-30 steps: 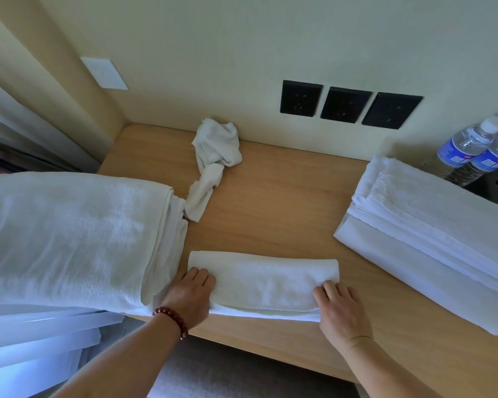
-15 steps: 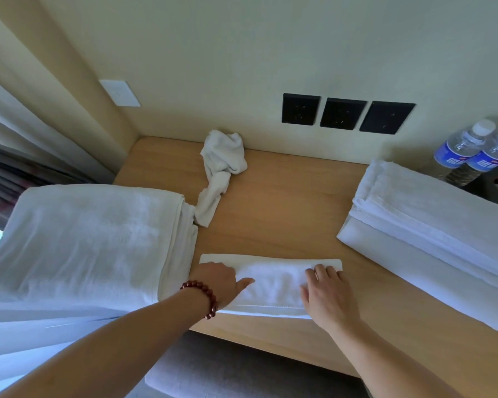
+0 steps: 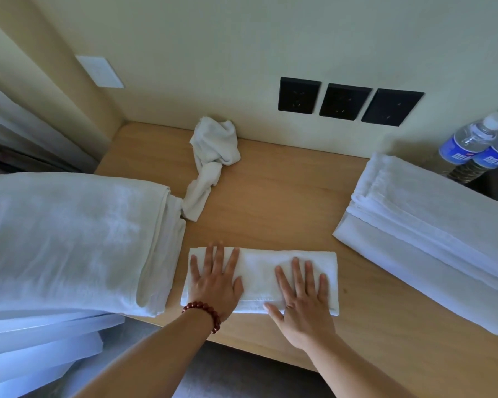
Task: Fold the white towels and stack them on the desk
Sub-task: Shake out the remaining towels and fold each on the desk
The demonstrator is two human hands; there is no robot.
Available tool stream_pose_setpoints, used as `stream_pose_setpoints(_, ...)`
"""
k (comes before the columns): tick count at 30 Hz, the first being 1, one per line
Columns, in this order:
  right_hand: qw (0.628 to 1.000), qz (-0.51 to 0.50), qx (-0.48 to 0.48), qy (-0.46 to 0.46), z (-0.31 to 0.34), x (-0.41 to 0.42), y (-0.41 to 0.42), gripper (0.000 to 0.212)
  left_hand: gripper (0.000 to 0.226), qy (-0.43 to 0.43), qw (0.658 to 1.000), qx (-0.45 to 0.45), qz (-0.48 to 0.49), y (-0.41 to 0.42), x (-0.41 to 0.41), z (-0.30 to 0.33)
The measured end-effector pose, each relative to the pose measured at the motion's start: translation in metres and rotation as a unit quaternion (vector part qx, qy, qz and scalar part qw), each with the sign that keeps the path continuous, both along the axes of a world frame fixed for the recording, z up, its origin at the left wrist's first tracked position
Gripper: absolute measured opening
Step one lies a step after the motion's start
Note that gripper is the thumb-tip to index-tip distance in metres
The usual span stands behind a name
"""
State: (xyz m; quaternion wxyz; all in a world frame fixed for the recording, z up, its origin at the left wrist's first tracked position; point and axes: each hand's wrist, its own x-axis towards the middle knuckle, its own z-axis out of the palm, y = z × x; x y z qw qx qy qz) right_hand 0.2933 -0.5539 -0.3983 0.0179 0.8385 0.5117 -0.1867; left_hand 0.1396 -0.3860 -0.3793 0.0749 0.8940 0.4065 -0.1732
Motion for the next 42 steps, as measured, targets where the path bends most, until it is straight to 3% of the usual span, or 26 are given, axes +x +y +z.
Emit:
stream_pose_setpoints(14,0.998,-0.024,-0.047,0.013,0.011,0.051,0.063,0.083,0.078,-0.030,0.998,0.040,-0.035,0.053,0.039,-0.009)
stream_pose_setpoints(19,0.997,-0.027,0.066,0.002,0.026,0.039,0.094,0.069,0.063,-0.078,0.996,0.017,-0.037,0.041,0.059,0.004)
stream_pose_setpoints(23,0.998,-0.005,0.063,0.009,0.022,0.041,0.117,0.066,0.058,-0.067,0.997,0.008,-0.046,0.033,0.078,0.009)
stream_pose_setpoints(29,0.999,-0.046,0.006,-0.014,0.006,0.068,0.100,0.072,0.066,-0.040,0.999,0.001,-0.019,0.049,0.068,-0.009)
stream_pose_setpoints(42,0.993,-0.090,0.058,-0.050,-0.006,0.070,0.085,0.073,0.068,-0.079,0.996,0.043,-0.006,0.047,0.060,-0.026)
